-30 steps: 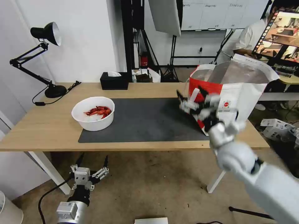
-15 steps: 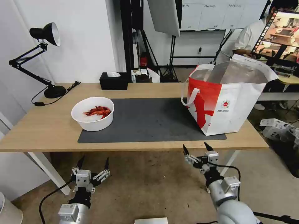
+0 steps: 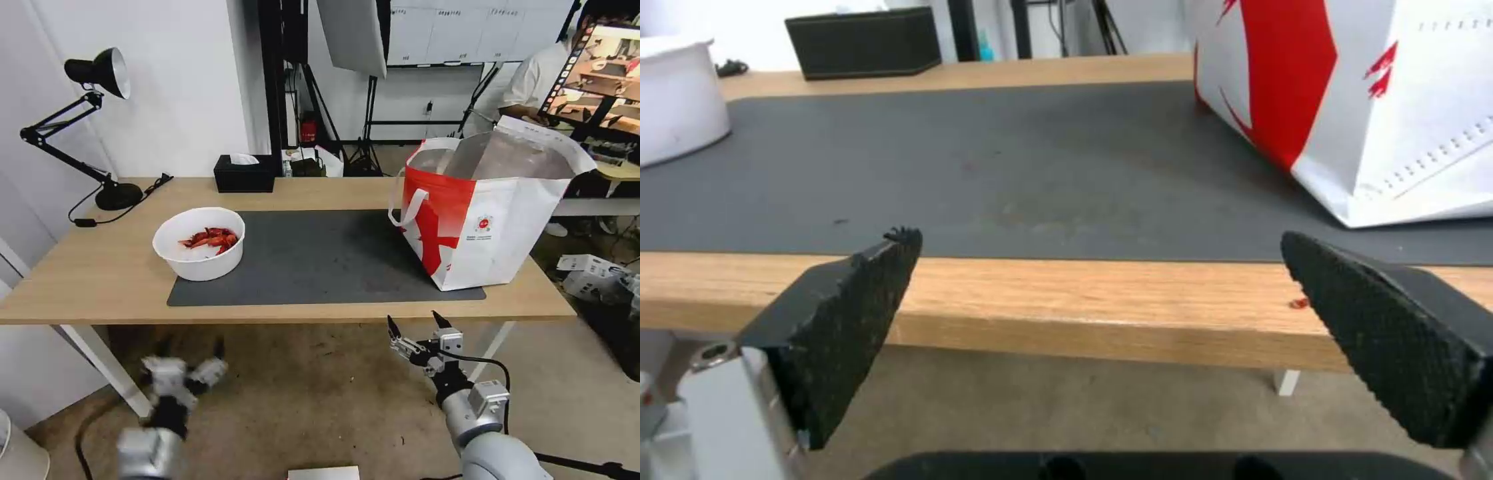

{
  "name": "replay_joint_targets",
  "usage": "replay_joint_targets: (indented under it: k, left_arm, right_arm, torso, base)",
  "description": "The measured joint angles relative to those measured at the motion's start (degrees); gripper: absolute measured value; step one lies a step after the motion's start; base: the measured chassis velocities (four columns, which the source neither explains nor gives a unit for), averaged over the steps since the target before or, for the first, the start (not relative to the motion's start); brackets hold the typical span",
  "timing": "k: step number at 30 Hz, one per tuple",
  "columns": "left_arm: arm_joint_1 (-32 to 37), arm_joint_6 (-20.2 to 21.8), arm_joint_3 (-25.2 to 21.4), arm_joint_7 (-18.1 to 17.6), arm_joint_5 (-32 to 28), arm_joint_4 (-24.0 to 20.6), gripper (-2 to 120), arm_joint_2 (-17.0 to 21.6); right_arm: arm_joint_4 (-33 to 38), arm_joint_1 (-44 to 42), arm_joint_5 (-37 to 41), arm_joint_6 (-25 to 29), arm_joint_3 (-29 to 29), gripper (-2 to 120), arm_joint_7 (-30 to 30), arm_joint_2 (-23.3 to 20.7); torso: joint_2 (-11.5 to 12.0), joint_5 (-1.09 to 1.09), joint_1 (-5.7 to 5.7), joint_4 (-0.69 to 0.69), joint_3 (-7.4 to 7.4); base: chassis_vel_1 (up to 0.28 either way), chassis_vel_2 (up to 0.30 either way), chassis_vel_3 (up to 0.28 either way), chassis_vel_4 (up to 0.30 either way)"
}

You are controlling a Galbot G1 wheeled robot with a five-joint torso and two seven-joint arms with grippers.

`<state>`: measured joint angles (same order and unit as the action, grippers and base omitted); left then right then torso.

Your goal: Pick up the trash from the table and place it into the takeout bag.

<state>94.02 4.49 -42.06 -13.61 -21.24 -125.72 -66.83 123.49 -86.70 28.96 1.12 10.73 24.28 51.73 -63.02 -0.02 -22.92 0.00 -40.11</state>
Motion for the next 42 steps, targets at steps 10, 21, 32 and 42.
replay_joint_targets:
  k: [10,21,32,42]
  left_arm:
    - [-26.00,22.84,2.74,-10.41,-41.35,12.14,100,28.13]
    - [-51.20,37.35,18.61,-17.98,-66.74,31.75,100,29.53]
    - [-59.90,38.15,26.38,-25.07,-72.88,37.82,95,25.55]
    - [-63.95,37.94,30.85,-30.23,-74.70,40.13,61,25.50]
  right_arm:
    - [-0.05,0.17,0.13,0.00,-0.05,100,0.00,-0.05]
    - [-0.09,0.24,0.19,0.00,-0.09,100,-0.01,-0.07]
    - [-0.10,0.28,0.22,0.02,-0.09,100,-0.02,-0.08]
    - [-0.10,0.29,0.23,0.02,-0.09,100,-0.03,-0.08]
  torso:
    - [0.00,0.01,-0.01,-0.02,-0.01]
    - [0.00,0.02,-0.01,-0.01,0.00]
    - [0.00,0.01,0.00,-0.01,0.00]
    - [0.00,0.02,0.00,0.00,0.00]
  base:
    - [0.000,0.000,0.000,0.000]
    - [0.000,0.000,0.000,0.000]
    - [0.000,0.000,0.000,0.000]
    - [0.000,0.000,0.000,0.000]
